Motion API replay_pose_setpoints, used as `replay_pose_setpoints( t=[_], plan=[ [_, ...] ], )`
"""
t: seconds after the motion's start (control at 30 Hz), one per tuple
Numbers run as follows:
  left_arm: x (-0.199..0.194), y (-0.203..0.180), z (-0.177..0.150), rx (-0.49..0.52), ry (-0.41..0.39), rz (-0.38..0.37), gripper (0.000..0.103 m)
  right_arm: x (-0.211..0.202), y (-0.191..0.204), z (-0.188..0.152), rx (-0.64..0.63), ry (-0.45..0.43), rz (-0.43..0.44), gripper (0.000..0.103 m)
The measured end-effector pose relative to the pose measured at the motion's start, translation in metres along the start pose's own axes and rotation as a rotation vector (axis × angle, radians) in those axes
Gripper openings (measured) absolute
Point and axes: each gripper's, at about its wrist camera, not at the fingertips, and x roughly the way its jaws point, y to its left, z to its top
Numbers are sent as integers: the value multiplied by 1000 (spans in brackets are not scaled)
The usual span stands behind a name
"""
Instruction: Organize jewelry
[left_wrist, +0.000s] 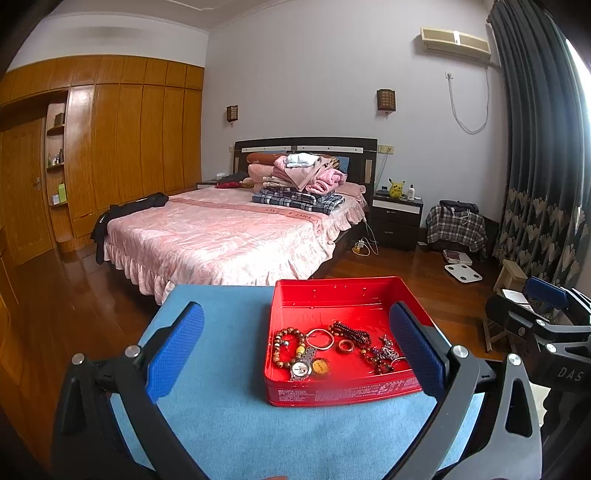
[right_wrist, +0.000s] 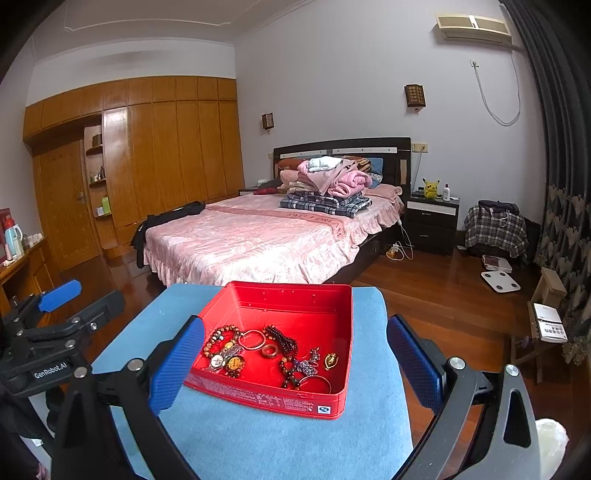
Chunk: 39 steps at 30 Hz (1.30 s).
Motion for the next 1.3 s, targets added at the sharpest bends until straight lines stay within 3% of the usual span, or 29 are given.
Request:
replay_pose_setpoints(
  t=[1.3],
  plan=[
    [2,-2,2,9,-5,-7,97,2,3,1,-3,4,-4,97]
  ],
)
